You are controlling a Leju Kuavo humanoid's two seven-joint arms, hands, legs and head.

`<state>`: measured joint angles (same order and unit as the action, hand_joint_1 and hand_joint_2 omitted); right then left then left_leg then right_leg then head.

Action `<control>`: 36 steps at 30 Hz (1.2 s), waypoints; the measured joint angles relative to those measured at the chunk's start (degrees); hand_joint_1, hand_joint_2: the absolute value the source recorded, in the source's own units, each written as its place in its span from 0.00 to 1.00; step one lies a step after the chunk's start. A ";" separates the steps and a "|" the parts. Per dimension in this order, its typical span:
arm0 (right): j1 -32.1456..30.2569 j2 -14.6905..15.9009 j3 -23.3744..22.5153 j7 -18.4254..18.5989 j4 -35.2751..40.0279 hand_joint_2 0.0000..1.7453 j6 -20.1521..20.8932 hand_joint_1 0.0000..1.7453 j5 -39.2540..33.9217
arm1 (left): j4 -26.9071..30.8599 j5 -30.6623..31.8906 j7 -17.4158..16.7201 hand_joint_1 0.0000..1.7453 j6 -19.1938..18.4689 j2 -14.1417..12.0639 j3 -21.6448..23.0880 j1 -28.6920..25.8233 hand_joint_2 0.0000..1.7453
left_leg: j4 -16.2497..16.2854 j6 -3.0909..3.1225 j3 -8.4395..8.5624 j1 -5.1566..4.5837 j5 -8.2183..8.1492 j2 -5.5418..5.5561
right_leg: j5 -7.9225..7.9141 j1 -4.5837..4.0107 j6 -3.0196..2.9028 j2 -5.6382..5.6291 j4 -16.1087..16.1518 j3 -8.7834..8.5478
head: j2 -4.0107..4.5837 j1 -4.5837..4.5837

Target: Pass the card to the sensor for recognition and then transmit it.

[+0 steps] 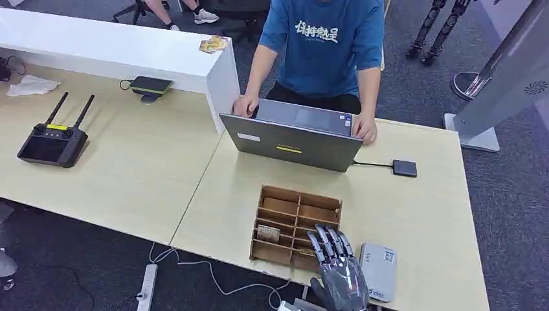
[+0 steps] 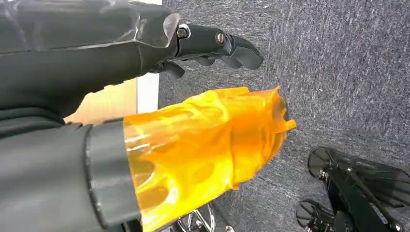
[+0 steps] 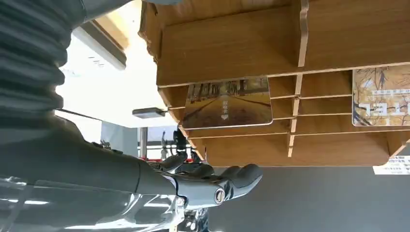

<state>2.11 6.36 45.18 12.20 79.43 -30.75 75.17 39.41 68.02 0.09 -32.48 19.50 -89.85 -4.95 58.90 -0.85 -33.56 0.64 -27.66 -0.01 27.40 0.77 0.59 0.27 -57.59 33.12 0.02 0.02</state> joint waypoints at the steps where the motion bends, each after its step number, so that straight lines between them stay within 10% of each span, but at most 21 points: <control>1: 0.04 0.00 0.07 0.00 -0.09 1.00 0.00 0.00 0.00 | 0.02 0.00 0.00 0.00 0.00 0.00 0.00 0.00 0.00 | 0.00 0.00 0.00 0.00 0.00 0.00 | 0.00 0.00 0.00 0.00 0.00 0.00 | 0.00 0.00; 29: -0.24 0.02 0.17 -1.01 1.25 1.00 -0.37 0.06 -3.65 | 0.00 -0.59 0.00 0.00 0.09 0.00 0.00 0.00 0.00 | 0.00 0.00 0.01 0.00 0.00 0.00 | 0.00 0.00 0.00 0.00 0.00 0.00 | 0.00 0.00; 32: -0.25 0.02 0.17 -1.01 1.25 1.00 -0.37 0.40 -3.65 | 0.00 -0.68 0.00 0.00 0.09 0.00 0.00 0.00 0.00 | 0.00 0.00 0.01 0.00 0.00 0.00 | 0.00 0.00 0.00 0.00 0.00 0.00 | 0.00 0.00; 33: -0.25 0.02 0.17 -1.01 1.25 1.00 -0.37 0.69 -3.65 | 0.00 -0.70 0.00 0.00 0.09 0.00 0.00 0.00 0.00 | 0.00 0.00 0.01 0.00 0.00 0.00 | 0.00 0.00 0.00 0.00 0.00 0.00 | 0.00 0.00; 35: -0.26 0.02 0.17 -1.01 1.25 1.00 -0.37 0.73 -3.83 | 0.00 -0.70 0.00 0.00 0.09 0.00 0.00 0.00 0.00 | 0.00 0.00 0.01 0.00 0.00 0.00 | 0.00 0.00 0.00 0.00 0.00 0.01 | 0.00 0.00; 36: -0.26 0.02 0.17 -1.05 1.25 1.00 -0.35 0.55 -4.22 | 0.00 -0.70 0.00 0.00 0.09 0.00 0.00 0.00 0.00 | 0.00 0.00 0.01 0.00 0.00 -0.01 | 0.00 0.00 0.00 0.00 0.00 0.01 | 0.00 -0.02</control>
<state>1.84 6.38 45.35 11.15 80.67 -31.10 70.95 39.41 67.32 0.09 -32.39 19.50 -89.85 -4.96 58.90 -0.85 -33.55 0.64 -27.66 -0.02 27.40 0.77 0.59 0.27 -57.59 33.12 0.02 0.00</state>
